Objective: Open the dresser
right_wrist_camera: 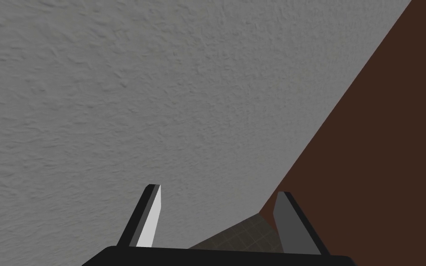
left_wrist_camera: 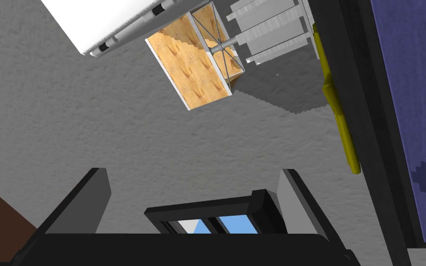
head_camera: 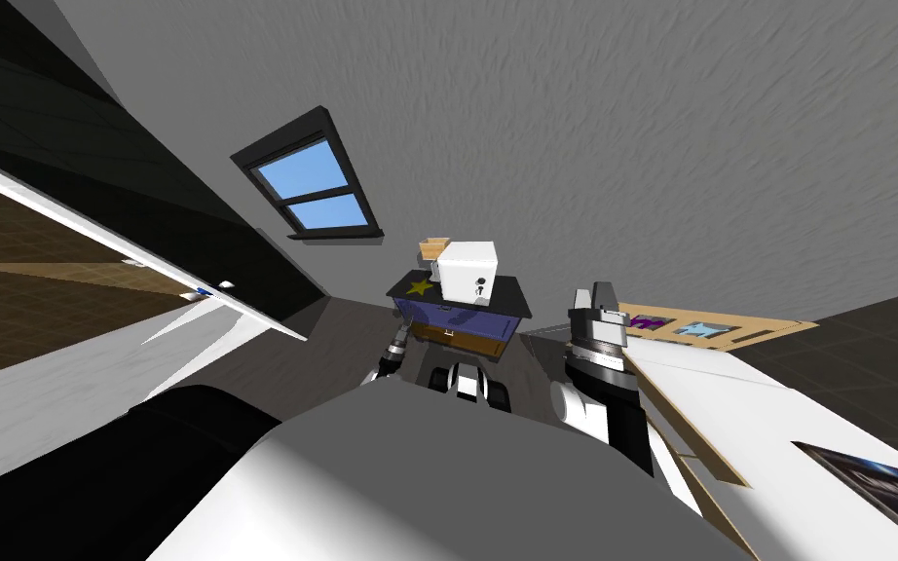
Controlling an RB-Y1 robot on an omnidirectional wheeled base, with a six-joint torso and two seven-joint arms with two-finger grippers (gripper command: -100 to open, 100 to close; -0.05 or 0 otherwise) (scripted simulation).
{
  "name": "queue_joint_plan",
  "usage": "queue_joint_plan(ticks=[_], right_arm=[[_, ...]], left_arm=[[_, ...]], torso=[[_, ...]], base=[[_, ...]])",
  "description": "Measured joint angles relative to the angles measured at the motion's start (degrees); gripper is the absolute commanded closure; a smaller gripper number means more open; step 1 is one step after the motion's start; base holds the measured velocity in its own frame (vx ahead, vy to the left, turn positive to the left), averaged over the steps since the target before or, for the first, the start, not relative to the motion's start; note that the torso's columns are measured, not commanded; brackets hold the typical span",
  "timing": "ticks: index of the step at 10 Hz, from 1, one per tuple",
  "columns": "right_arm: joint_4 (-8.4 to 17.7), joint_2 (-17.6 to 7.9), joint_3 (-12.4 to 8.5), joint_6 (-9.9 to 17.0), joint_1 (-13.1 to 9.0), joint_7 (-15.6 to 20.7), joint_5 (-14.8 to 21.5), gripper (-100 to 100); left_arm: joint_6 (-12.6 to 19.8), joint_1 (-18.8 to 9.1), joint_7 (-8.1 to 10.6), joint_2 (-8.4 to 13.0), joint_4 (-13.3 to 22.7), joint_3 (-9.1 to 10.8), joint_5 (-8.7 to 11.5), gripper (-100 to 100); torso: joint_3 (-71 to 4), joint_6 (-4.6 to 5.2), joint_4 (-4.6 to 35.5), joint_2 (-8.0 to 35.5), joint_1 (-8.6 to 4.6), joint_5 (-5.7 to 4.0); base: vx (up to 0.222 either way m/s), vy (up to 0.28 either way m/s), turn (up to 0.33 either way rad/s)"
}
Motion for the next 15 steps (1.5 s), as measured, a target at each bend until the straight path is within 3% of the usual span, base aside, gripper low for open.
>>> queue_joint_plan(ticks=[15], right_arm=[[0.0,0.0,0.0,0.0,0.0,0.0,0.0,0]], left_arm=[[-12.17,-2.98,-1.48,-1.32,21.32,-0.1,-1.4,-100]], torso=[[-0.06,0.01,-0.03,-0.12,-0.02,0.0]], base=[[0.075,-0.017,-0.011]])
